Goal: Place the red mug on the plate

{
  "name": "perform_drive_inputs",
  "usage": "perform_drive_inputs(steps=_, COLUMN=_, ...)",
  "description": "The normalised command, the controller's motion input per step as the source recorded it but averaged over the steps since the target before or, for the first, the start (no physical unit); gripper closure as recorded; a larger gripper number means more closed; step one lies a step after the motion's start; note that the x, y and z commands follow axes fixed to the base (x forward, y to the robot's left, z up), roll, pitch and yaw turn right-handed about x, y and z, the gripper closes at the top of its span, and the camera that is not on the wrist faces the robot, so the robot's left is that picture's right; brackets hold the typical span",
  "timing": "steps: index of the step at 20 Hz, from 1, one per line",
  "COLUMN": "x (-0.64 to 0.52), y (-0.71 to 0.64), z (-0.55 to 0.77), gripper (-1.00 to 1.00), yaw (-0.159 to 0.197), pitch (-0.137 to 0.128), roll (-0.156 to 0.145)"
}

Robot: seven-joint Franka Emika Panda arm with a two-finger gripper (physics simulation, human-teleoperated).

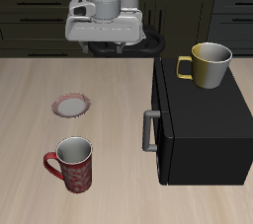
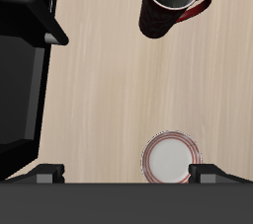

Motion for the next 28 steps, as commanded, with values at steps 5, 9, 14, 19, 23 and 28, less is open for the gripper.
perform_drive_inputs(steps=5, x=0.38, y=-0.09, z=-0.04, gripper=-1.00, yaw=0.051, pitch=-0.011, roll=-0.031)
perform_drive_inputs(steps=9, x=0.56, y=-0.22, z=-0.04, gripper=-1.00, yaw=0.016, pitch=0.007, roll=-0.016)
perform_drive_inputs(steps=14, x=0.52, y=-0.20, z=-0.13, gripper=-1.00, yaw=0.028, pitch=0.041, roll=-0.018)
perform_drive_inputs(steps=19, x=0.31, y=-0.11, z=-0.02, gripper=-1.00, yaw=0.006, pitch=0.013, roll=0.030)
perform_drive_inputs(steps=23, x=0.30, y=0.04, z=0.05, gripper=-1.00, yaw=0.034, pitch=0.011, roll=0.077)
perform_drive_inputs(steps=28, x=0.27, y=0.00, z=0.11, gripper=-1.00, yaw=0.016, pitch=-0.040, roll=0.011)
